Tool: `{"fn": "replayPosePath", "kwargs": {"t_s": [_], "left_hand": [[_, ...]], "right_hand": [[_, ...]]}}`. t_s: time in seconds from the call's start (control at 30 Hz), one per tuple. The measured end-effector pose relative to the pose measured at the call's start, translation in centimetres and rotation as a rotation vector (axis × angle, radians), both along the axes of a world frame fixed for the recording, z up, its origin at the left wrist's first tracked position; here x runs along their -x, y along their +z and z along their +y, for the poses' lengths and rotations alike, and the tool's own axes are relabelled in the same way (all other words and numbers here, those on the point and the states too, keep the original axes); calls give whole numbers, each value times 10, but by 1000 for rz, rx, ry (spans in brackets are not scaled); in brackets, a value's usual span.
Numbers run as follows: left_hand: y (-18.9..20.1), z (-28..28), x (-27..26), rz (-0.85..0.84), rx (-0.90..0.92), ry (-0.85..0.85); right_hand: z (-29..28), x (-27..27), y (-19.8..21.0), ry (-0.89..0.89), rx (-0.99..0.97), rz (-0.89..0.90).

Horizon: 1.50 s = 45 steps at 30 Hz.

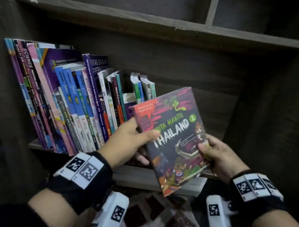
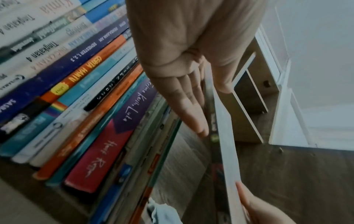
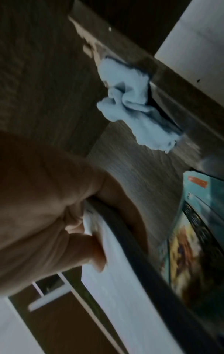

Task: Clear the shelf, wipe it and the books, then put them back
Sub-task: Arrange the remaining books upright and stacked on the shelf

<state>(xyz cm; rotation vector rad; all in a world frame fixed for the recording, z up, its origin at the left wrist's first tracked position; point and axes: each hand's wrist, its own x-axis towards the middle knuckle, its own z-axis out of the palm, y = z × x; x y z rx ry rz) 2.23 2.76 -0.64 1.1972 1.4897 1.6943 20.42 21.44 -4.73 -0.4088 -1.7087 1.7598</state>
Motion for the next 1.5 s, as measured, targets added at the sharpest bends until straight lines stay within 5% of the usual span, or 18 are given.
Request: {"fn": "replayPosePath", "kwargs": {"t_s": [0.17, 0.33, 0.63, 0.9, 0.97, 1.07, 1.17, 1.5], "left_hand": [[10, 6, 14, -32, -146, 234], [3, 8, 33, 203, -198, 469], [-8, 13, 50, 654, -134, 513], [-2, 21, 47, 890, 80, 529], [1, 20, 45, 910, 106, 537], [6, 21, 44, 929, 143, 566], [7, 24, 44, 951, 177, 588], [4, 27, 39, 1017, 169, 588]], "right_hand": [[28, -14, 1, -371, 61, 133], [65, 4, -27, -796, 79, -193], [79, 46, -36, -825, -130, -705], [36, 52, -12, -833, -667, -1207], [16, 58, -4, -769, -728, -985], [-25, 69, 9, -422, -695, -635], [-52, 85, 6, -268, -800, -740], [-51, 108, -12, -454, -722, -748]]}}
